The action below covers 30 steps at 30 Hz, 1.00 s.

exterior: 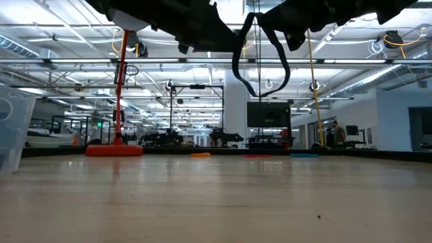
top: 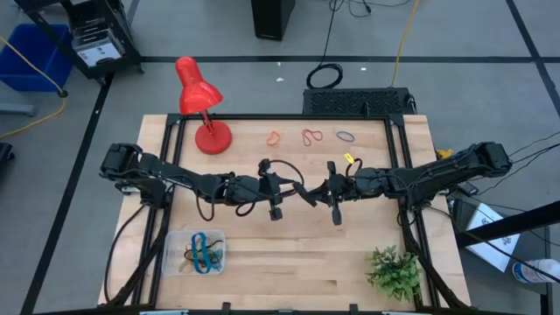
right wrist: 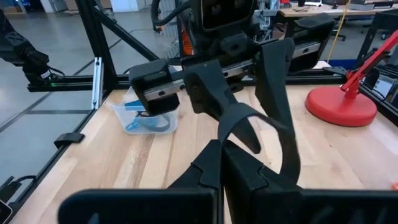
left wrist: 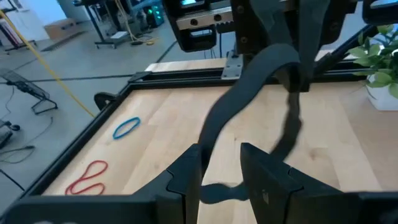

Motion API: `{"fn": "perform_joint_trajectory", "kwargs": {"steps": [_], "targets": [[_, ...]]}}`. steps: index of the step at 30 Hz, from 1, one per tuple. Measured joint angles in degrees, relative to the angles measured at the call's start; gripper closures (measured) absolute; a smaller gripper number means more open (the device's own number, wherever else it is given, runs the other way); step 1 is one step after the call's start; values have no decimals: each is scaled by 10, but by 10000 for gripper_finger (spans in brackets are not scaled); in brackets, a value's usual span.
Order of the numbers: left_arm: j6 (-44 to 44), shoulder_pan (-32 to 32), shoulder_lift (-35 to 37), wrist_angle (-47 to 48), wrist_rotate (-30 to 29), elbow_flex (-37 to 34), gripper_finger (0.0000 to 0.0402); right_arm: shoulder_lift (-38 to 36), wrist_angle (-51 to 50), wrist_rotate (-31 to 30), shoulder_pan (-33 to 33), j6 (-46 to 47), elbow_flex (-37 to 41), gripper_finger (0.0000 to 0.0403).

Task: Pick and place rubber bands into bin
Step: Put the black rubber band into the transparent bin

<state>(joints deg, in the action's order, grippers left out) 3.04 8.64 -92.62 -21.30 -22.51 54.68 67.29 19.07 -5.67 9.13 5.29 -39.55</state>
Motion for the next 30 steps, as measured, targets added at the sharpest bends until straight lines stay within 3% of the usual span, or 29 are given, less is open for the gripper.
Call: {"fn": "perform_joint_trajectory", "kwargs": {"steps": [7, 14, 22, 30], "targets": [[-2, -6, 0, -2, 0, 0, 282, 0, 6, 4, 0, 0, 0, 403], [-22, -17, 0, -13, 1, 0, 282, 13, 50, 60, 0, -4, 0, 403], [-21, -14, 0, -13, 44, 0, 282, 40, 63, 59, 0, -6, 0, 403], [3, -14, 0, -12, 47, 0, 282, 45, 48, 58, 0, 2, 0, 403]]}}
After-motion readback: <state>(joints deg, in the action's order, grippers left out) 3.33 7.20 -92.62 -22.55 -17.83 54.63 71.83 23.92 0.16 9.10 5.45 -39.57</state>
